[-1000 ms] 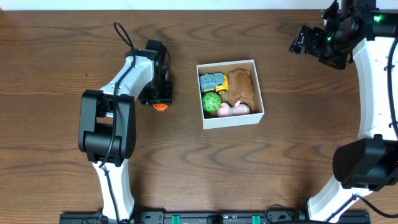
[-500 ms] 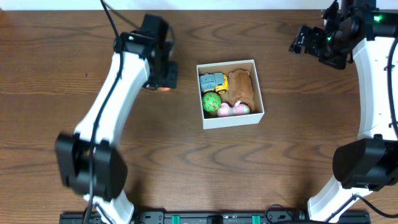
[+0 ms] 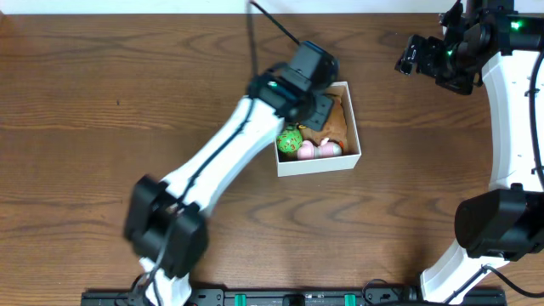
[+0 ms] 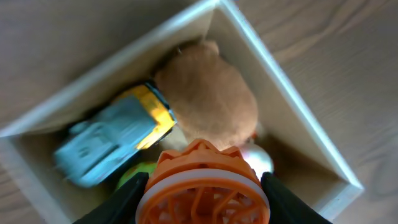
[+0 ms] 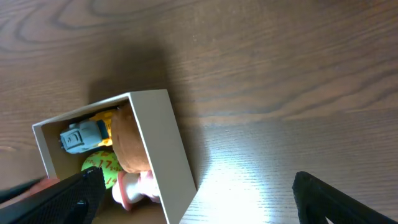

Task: Pack container
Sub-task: 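Carry the orange ball into the box and release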

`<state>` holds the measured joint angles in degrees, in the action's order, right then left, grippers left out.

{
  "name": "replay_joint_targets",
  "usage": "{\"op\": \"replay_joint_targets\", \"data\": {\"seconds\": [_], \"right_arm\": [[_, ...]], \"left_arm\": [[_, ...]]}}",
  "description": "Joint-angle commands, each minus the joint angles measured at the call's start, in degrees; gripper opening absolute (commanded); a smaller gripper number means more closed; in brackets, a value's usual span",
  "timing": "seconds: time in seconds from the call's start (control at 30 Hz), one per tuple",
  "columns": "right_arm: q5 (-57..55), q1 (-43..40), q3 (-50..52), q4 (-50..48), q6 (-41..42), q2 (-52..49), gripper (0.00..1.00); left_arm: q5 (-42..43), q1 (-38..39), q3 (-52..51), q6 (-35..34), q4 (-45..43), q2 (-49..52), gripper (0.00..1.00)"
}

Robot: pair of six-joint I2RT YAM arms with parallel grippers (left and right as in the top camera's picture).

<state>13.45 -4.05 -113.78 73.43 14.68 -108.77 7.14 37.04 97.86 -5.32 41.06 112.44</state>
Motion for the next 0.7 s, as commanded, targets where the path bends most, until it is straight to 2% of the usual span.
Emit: {"op": "replay_joint_targets", "data": {"seconds": [0.0,0.1,0.17,0.2,0.23,0.33,0.37,0.5,0.67], "right_arm": [[-0.2,0.4,0.3,0.1,-0.2,-0.4,0.99],[-0.2,0.4,0.3,0.1,-0.2,-0.4,0.99],[-0.2,0.4,0.3,0.1,-0.2,-0.4,0.99],[-0.2,0.4,0.3,0.1,-0.2,-0.4,0.99],[-0.2,0.4,0.3,0.1,-0.2,-0.4,0.99],[-0.2,0.4,0.3,0.1,-0.2,-0.4,0.99],[-0.2,0.4,0.3,0.1,-0.6,-0.4,0.99],[-0.2,0.4,0.3,-0.7,-3.7,-0.4,0.99],[0.1,0.4,0.2,-2.1,-6.4,0.7,0.99]], "left_arm": [[-1.1,-0.3,-0.5,0.1,-0.9,4.6,0.36],[-1.1,-0.3,-0.5,0.1,-0.8,6.9,0.37],[-1.1,-0.3,-0.5,0.1,-0.5,7.3,0.50],[-1.1,-0.3,-0.5,0.1,-0.4,7.3,0.54],[-1.1,-0.3,-0.4,0.1,-0.3,6.9,0.61],[-1.2,-0.6,-0.4,0.1,0.6,4.9,0.93],[-1.2,-0.7,-0.4,0.1,1.1,3.7,0.99],[-2.4,-1.7,-0.3,0.1,1.8,-2.5,0.98],[-8.5,-4.3,-0.3,0.1,4.0,-13.6,0.98]]}}
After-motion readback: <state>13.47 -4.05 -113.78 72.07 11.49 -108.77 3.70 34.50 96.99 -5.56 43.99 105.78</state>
